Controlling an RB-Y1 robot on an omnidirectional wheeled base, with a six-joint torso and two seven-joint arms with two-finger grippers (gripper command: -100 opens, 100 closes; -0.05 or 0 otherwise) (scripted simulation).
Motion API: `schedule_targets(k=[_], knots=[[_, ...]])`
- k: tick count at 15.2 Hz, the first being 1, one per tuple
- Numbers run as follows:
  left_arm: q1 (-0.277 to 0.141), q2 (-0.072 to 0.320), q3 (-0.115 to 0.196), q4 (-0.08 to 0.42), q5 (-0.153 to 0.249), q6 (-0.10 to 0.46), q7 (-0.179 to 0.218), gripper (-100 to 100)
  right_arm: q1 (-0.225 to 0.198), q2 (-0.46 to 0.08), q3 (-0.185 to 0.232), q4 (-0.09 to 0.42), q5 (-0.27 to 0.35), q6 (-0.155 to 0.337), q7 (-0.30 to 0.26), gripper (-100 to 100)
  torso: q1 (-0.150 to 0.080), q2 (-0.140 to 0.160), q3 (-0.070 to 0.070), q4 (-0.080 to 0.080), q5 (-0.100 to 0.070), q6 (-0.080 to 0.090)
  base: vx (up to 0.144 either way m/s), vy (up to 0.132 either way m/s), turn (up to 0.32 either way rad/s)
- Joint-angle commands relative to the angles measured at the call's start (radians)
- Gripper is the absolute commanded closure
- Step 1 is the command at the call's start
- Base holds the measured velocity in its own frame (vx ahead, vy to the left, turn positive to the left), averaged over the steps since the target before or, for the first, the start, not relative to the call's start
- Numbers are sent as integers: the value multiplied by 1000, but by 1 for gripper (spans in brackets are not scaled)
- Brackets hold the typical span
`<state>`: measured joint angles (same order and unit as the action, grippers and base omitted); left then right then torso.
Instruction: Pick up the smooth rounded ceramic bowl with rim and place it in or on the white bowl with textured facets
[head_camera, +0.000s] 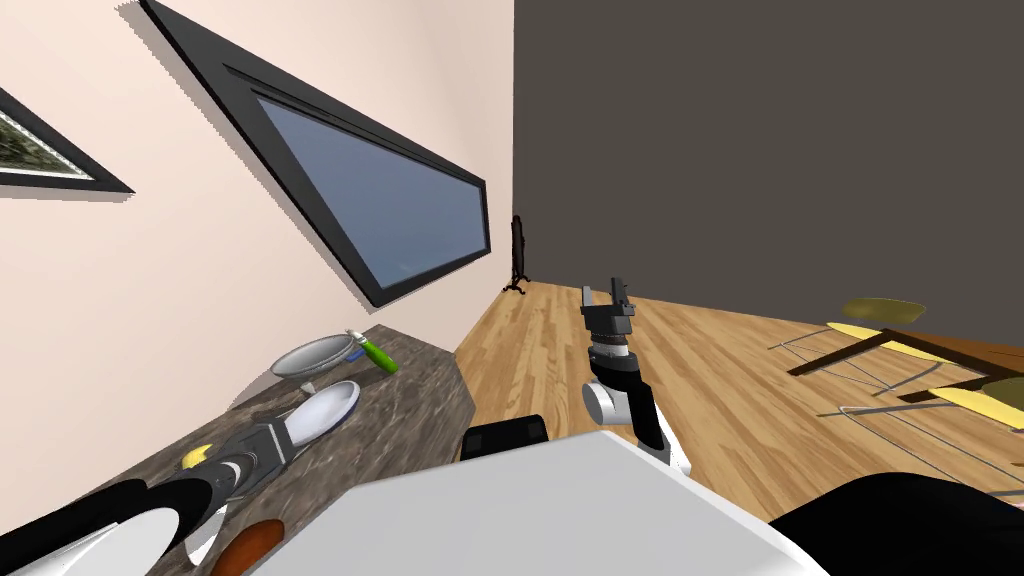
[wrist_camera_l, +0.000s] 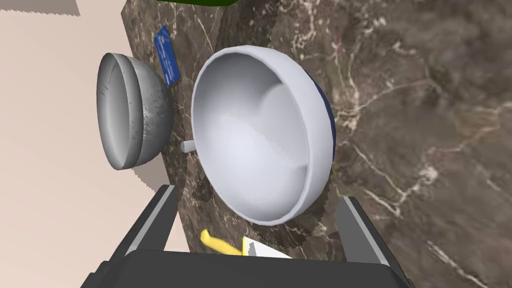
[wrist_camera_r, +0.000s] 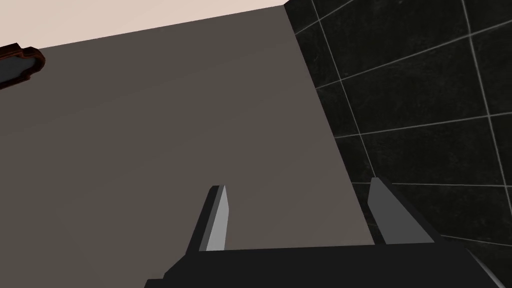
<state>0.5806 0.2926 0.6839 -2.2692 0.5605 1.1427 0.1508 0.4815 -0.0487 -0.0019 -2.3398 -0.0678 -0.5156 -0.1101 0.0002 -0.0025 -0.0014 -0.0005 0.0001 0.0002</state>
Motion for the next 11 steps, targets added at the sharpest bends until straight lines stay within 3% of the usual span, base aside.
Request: schedule_targets(k=[1, 5, 11], knots=[[10, 3, 10, 0, 10, 49, 9, -100, 0, 0, 0, 0, 0, 0, 0, 0, 0, 0, 0, 0, 0, 0, 32, 2, -117], [20, 14, 25, 7, 28, 98, 19, -100, 0, 0, 0, 0, 0, 0, 0, 0, 0, 0, 0, 0, 0, 0, 26, 0, -77], [48, 49, 63, 30, 73, 222, 46, -100, 0, 0, 0, 0, 0, 0, 0, 0, 0, 0, 0, 0, 0, 0, 33, -1, -112]])
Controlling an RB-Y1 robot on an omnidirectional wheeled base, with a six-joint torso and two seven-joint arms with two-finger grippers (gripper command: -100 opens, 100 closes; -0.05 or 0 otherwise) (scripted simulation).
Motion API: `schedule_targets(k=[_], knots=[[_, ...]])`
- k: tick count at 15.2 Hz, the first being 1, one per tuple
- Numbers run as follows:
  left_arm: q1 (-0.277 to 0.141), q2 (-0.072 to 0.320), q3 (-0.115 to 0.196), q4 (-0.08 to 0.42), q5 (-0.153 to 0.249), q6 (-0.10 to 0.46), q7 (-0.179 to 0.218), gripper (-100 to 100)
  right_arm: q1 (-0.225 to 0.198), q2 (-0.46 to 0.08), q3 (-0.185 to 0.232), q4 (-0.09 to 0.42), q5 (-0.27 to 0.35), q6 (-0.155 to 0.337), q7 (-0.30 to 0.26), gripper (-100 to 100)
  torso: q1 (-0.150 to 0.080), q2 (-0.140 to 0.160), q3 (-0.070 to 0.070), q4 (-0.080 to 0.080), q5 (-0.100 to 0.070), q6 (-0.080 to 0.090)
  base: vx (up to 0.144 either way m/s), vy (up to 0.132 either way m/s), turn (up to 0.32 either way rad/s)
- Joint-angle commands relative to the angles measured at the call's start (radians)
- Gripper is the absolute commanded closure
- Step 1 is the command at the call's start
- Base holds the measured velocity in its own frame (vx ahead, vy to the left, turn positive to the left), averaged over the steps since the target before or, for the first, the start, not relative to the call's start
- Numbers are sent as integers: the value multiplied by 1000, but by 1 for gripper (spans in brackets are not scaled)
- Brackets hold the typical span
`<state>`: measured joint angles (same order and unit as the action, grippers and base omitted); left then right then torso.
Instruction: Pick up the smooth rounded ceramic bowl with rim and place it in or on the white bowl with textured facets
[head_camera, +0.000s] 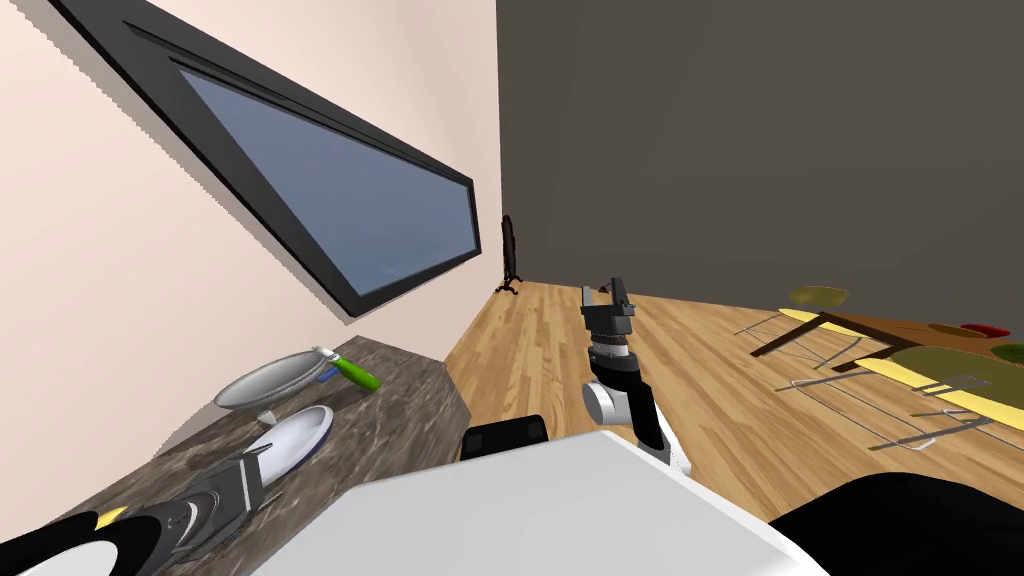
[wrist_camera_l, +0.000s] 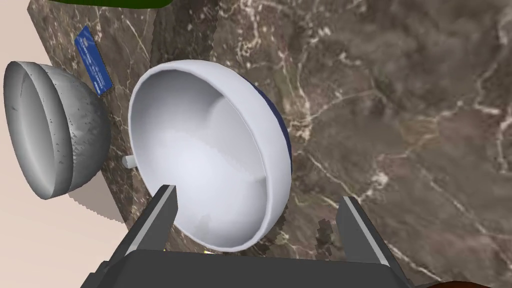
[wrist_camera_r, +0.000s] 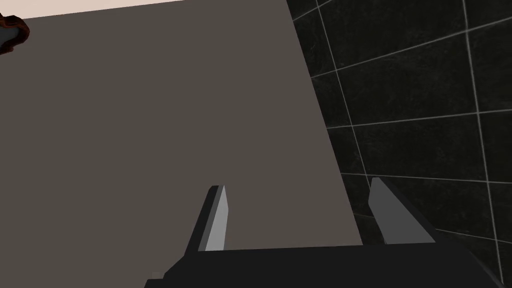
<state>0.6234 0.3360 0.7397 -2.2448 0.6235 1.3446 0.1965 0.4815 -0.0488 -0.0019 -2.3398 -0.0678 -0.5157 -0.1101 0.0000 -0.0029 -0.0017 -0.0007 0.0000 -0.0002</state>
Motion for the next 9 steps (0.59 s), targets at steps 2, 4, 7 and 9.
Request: schedule_targets(k=[2, 4, 7, 9], knots=[[14, 17, 18, 12, 22, 55, 9, -100, 0, 0, 0, 0, 0, 0, 0, 0, 0, 0, 0, 0, 0, 0, 34, 2, -112], [22, 27, 27, 18, 33, 86, 16, -100, 0, 0, 0, 0, 0, 0, 0, 0, 0, 0, 0, 0, 0, 0, 39, 7, -76], [36, 44, 41, 28, 50, 136, 29, -100, 0, 0, 0, 0, 0, 0, 0, 0, 0, 0, 0, 0, 0, 0, 39, 9, -93], [46, 54, 51, 35, 62, 169, 38, -100, 0, 0, 0, 0, 0, 0, 0, 0, 0, 0, 0, 0, 0, 0, 34, 8, -66]])
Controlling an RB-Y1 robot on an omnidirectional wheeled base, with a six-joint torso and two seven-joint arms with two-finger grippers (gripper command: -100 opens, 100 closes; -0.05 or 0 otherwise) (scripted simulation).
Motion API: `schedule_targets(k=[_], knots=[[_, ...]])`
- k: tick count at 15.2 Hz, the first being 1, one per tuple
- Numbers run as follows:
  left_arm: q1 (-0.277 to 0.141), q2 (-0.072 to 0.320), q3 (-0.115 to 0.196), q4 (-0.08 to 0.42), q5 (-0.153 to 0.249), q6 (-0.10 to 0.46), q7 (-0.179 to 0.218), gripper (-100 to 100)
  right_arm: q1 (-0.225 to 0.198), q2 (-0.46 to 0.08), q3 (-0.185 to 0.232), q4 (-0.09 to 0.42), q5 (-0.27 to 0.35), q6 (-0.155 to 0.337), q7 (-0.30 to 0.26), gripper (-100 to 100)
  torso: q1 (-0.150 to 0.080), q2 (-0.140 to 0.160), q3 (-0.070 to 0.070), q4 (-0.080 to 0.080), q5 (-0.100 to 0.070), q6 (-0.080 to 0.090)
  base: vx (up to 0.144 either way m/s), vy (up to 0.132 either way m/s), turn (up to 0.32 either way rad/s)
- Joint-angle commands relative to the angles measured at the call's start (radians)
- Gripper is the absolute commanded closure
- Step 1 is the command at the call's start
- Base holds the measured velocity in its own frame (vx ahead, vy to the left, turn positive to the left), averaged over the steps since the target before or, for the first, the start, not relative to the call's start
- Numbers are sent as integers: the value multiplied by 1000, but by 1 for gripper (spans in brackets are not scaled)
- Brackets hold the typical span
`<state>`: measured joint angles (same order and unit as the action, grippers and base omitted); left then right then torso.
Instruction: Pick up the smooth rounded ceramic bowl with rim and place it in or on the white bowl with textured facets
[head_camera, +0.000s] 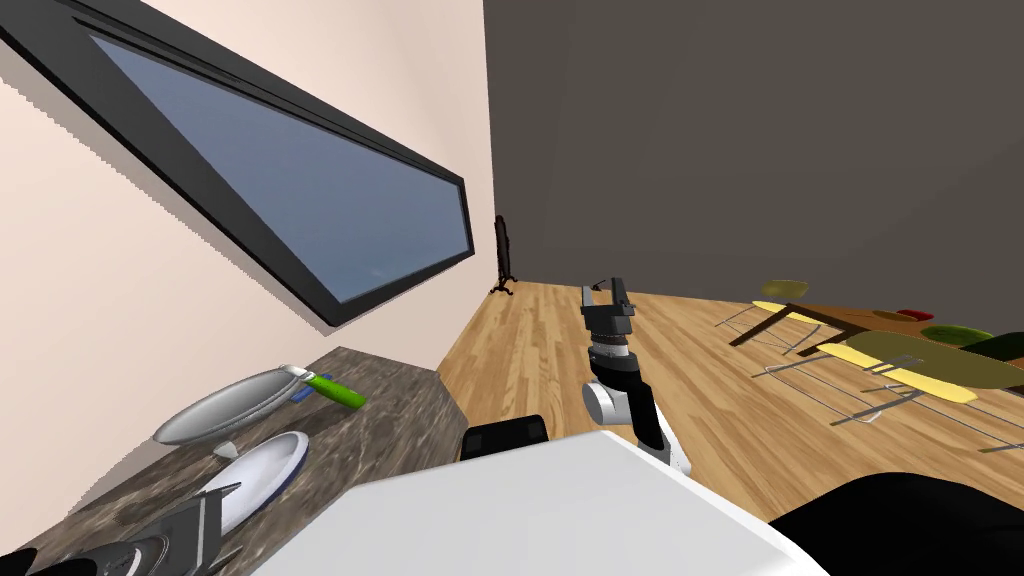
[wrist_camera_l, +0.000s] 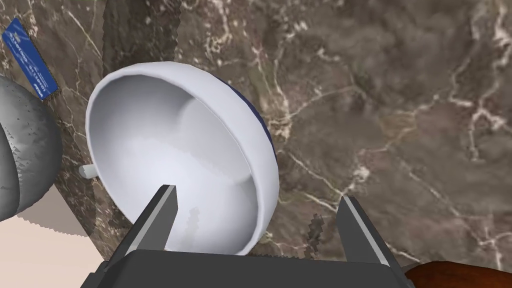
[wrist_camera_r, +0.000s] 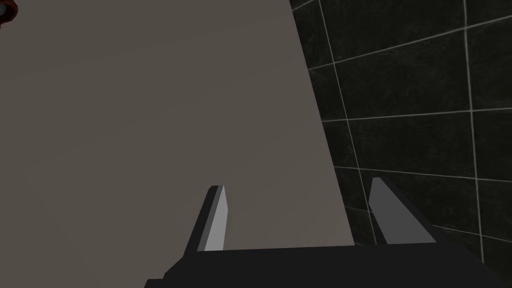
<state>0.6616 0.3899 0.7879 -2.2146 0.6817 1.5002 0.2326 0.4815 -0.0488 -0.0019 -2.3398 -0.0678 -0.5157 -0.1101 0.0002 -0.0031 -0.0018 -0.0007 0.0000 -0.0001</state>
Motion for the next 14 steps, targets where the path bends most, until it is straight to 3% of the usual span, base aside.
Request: schedule_targets(k=[1, 2, 3, 7, 8, 9, 13, 14], knots=[[12, 4, 6, 8, 8, 28, 5, -100, 0, 0, 0, 0, 0, 0, 0, 0, 0, 0, 0, 0, 0, 0, 33, 4, -86], [6, 3, 4, 5, 5, 12, 2, -100, 0, 0, 0, 0, 0, 0, 0, 0, 0, 0, 0, 0, 0, 0, 18, 3, -32], [-4, 1, -11, 41, -9, -12, -7, -100, 0, 0, 0, 0, 0, 0, 0, 0, 0, 1, 0, 0, 0, 0, 2, 2, -19], [-21, -3, -34, 93, -32, -54, -20, -100, 0, 0, 0, 0, 0, 0, 0, 0, -1, 3, 2, 1, 0, 0, -11, 1, -20], [-13, -3, -26, 71, -24, -36, -15, -100, 0, 0, 0, 0, 0, 0, 0, 0, 0, 3, 2, 1, 0, 0, -7, 2, -9], [-14, -4, -28, 75, -26, -41, -16, 100, 0, 0, 0, 0, 0, 0, 0, 0, -1, 3, 2, 1, 0, 0, 0, 0, 0], [-13, -3, -27, 75, -27, -41, -16, 100, 0, 0, 0, 0, 0, 0, 0, 0, 0, 3, 2, 1, 1, 0, 0, 0, 0], [-4, 1, -11, 41, -9, -12, -7, 100, 0, 0, 0, 0, 0, 0, 0, 0, 0, 3, 2, 1, 1, 0, 7, -2, 19]])
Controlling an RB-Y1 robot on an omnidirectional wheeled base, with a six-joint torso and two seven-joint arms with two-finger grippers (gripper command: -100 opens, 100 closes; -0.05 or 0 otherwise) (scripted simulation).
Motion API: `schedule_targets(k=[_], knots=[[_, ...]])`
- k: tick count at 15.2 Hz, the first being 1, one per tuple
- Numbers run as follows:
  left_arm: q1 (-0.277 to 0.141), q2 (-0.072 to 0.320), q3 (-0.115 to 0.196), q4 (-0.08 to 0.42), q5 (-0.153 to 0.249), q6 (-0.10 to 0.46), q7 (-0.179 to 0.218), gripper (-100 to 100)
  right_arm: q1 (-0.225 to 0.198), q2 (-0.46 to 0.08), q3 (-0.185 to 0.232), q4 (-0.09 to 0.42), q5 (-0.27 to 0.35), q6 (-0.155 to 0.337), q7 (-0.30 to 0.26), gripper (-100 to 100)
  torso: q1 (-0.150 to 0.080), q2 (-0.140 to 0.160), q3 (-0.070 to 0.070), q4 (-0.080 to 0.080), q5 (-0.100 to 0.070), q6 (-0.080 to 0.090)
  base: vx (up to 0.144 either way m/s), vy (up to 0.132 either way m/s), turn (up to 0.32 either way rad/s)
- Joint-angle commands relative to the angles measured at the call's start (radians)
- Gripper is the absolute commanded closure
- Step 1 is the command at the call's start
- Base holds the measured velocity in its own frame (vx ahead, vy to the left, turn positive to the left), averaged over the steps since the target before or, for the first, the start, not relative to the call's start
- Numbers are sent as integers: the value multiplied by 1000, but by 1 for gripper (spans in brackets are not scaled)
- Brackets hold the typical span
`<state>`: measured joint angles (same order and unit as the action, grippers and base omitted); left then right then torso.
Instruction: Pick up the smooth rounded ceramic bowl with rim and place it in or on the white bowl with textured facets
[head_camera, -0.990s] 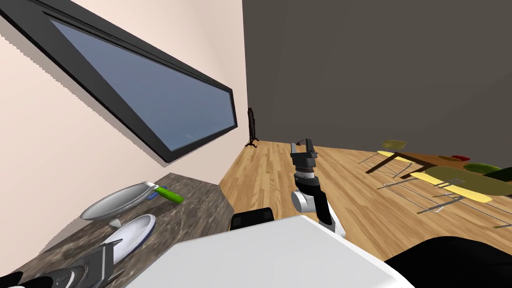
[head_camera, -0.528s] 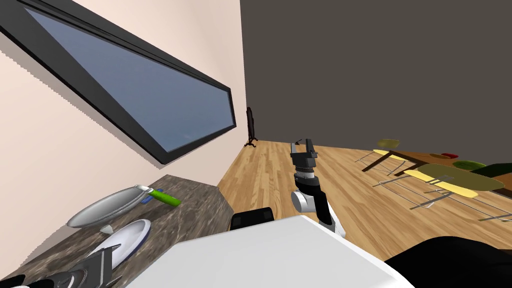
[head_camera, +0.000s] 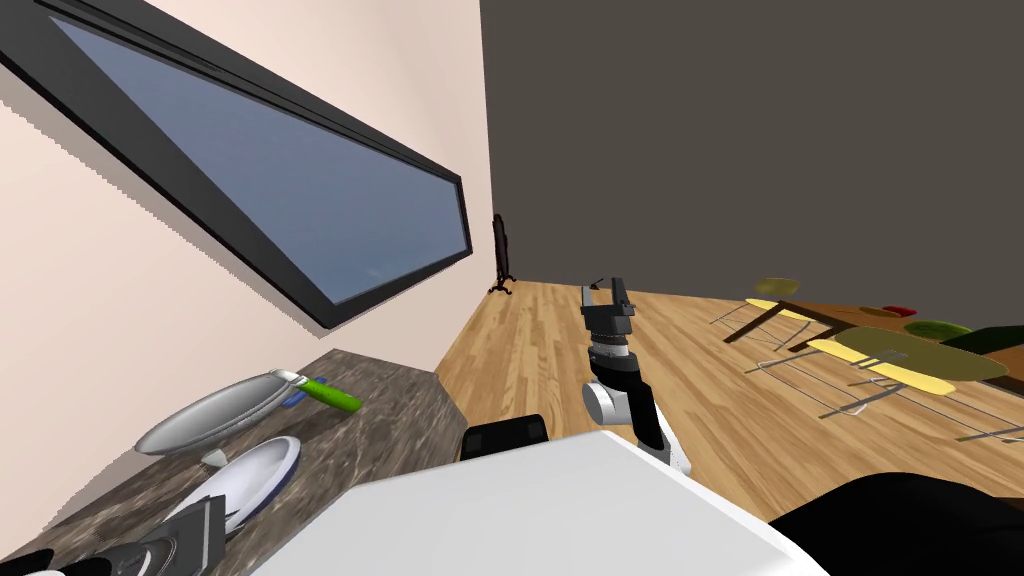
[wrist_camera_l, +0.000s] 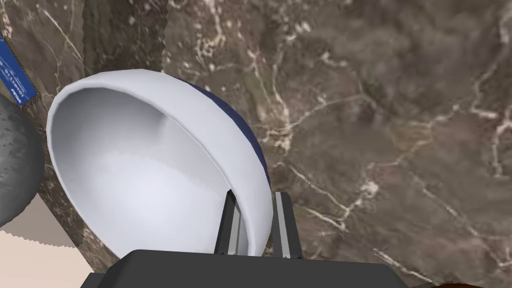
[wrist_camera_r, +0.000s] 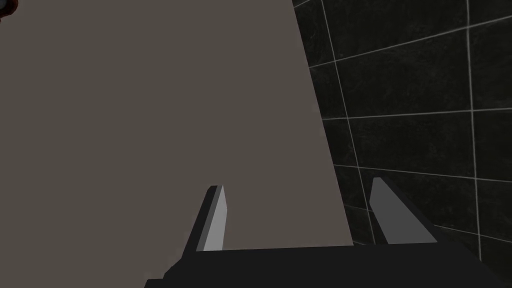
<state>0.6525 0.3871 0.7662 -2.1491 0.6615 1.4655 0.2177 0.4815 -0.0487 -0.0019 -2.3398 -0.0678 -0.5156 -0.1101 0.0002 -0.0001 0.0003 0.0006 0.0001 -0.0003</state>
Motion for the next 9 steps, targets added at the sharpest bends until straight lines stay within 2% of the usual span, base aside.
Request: schedule_targets(k=[1, 3, 4, 5, 9], knots=[[8, 4, 15, -33, 15, 30, 10, 100, 0, 0, 0, 0, 0, 0, 0, 0, 0, 0, 0, 0, 0, 0, 13, -1, 28], [16, 6, 26, -59, 26, 51, 17, 100, 0, 0, 0, 0, 0, 0, 0, 0, -1, 0, 0, 0, 0, 0, 12, -2, 23], [11, 4, 18, -41, 19, 34, 12, 100, 0, 0, 0, 0, 0, 0, 0, 0, -1, 0, 0, 0, -1, 0, 7, -2, 10], [4, 34, 29, -6, 43, 47, 2, 100, 0, 0, 0, 0, 0, 0, 0, 0, -1, 0, 0, 0, -1, 0, -3, -28, -91], [-10, 87, 49, 66, 78, 61, -18, 100, 0, 0, 0, 0, 0, 0, 0, 0, -5, -1, -1, 0, -2, 2, -1, -57, -135]])
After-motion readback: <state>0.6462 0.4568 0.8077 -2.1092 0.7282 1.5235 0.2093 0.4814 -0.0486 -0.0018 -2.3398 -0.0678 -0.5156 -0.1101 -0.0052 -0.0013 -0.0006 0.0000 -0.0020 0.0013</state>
